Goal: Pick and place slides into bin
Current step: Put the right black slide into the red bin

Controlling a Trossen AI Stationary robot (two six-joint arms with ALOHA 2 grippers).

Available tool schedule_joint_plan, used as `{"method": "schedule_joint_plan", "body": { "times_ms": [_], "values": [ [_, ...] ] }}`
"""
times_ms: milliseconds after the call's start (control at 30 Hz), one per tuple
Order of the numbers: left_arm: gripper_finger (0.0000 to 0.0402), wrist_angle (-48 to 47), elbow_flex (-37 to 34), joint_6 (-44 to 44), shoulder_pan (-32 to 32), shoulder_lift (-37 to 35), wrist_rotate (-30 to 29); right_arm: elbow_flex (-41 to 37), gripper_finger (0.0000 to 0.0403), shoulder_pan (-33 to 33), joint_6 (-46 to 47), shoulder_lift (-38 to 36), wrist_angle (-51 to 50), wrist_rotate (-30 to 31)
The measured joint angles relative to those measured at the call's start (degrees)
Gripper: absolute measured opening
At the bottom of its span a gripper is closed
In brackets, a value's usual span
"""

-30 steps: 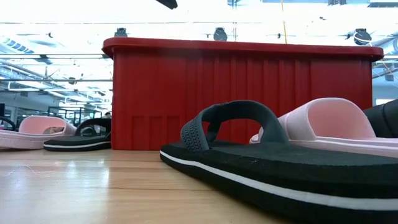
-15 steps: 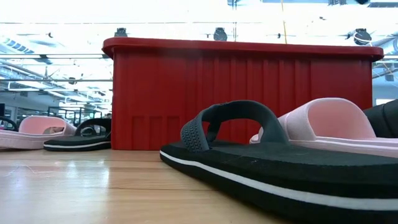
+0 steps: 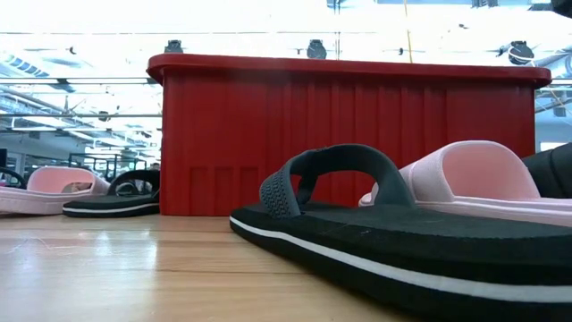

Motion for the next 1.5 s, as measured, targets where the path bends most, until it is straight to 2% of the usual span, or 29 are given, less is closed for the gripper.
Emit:
{"method": "schedule_joint_plan", "body": {
  "times_ms": [133, 267, 367, 700, 1200, 1367, 1500],
  "values": [
    [0.0111, -0.4, 0.0, 0.4, 0.0, 0.0, 0.5, 0.0, 0.0, 2.3, -1.8, 2.5, -0.2, 6.1],
    [0.0111, -0.4, 0.0, 1.3, 0.0, 0.0, 6.4, 0.0, 0.0, 4.1, -4.1, 4.9, -0.2, 10.6],
    [0.0111, -0.4, 0.0, 1.1, -0.1, 0.0, 9.1, 0.0, 0.0, 4.8, -6.0, 6.6, -0.6, 10.6],
    [0.0111, -0.3, 0.0, 0.6, -0.1, 0.0, 9.2, -4.9, 0.0005, 4.9, -4.4, 8.2, 4.7, 10.3],
    [0.0111, -0.2, 0.0, 1.0, -0.1, 0.0, 9.2, -12.0, 0.0104, 4.9, -5.2, 8.2, 14.4, 10.2],
    [0.0111, -0.2, 0.0, 0.8, 0.0, 0.0, 9.2, -15.1, 0.0113, 4.9, -6.1, 8.2, 14.6, 10.4],
    [0.0111, -0.2, 0.0, 0.8, 0.0, 0.0, 9.2, -17.5, 0.0107, 4.9, -10.6, 8.2, 14.6, 10.2]
  ]
}}
